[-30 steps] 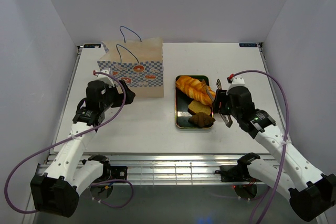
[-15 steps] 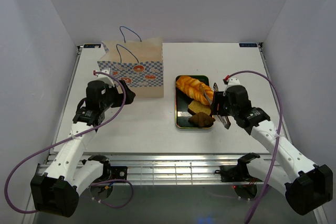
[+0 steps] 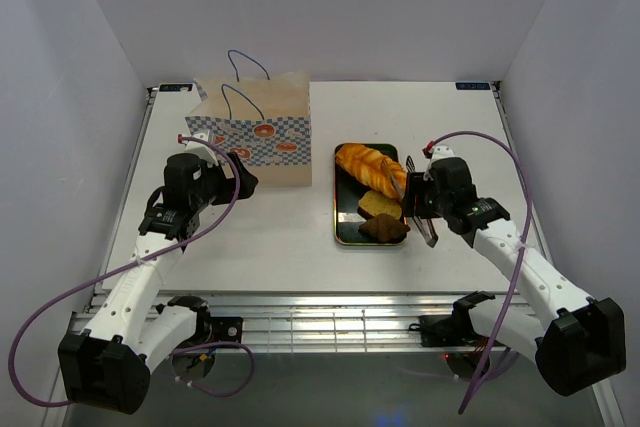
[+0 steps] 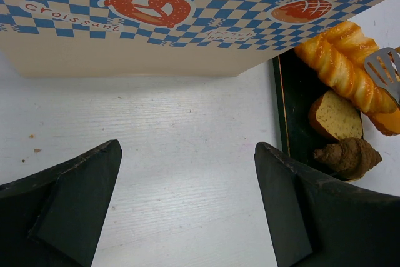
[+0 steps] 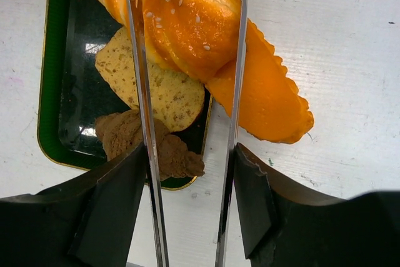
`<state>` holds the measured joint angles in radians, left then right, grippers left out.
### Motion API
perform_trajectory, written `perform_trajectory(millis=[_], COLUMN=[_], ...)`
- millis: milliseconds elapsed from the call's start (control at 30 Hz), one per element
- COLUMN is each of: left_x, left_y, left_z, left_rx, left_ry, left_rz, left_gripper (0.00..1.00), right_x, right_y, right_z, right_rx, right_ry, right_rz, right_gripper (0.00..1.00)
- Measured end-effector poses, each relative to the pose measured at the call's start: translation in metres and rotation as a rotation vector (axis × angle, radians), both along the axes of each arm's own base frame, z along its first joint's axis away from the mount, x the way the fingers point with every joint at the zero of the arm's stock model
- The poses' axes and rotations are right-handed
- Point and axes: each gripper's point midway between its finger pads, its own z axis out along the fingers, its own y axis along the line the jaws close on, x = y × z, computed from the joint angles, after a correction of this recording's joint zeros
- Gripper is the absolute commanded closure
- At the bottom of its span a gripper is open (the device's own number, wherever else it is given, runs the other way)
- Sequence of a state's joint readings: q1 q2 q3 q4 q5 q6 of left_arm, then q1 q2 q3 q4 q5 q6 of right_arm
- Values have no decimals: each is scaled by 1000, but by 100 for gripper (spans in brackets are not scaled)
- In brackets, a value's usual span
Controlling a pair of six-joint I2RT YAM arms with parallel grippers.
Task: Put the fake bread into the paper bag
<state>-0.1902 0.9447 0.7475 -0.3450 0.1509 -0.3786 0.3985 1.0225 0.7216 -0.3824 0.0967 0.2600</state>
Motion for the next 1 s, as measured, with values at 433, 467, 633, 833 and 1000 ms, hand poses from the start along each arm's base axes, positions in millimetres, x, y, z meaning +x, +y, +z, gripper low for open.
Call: perform_trajectory(millis=[433, 467, 633, 833, 1000], left_x=[0, 0, -1, -1, -1], left_y=[0, 0, 0, -1, -1], left_z=[2, 2, 2, 3, 4], left_rx=[-1, -1, -2, -4, -4], left_ry=[-5, -5, -7, -10, -11], left_rz=[0, 0, -2, -4, -4], left_gripper=[2, 2, 2, 2, 2], right_x=[6, 6, 3, -6, -8], right_y=[13, 14, 19, 22, 22], right_z=[21, 24, 29, 28, 45], right_rx=[33, 37, 56, 66, 75], right_ry=[-13, -14, -12, 23, 9], right_rz=[77, 84, 115, 139, 142], right_gripper=[63, 65, 76, 79, 79])
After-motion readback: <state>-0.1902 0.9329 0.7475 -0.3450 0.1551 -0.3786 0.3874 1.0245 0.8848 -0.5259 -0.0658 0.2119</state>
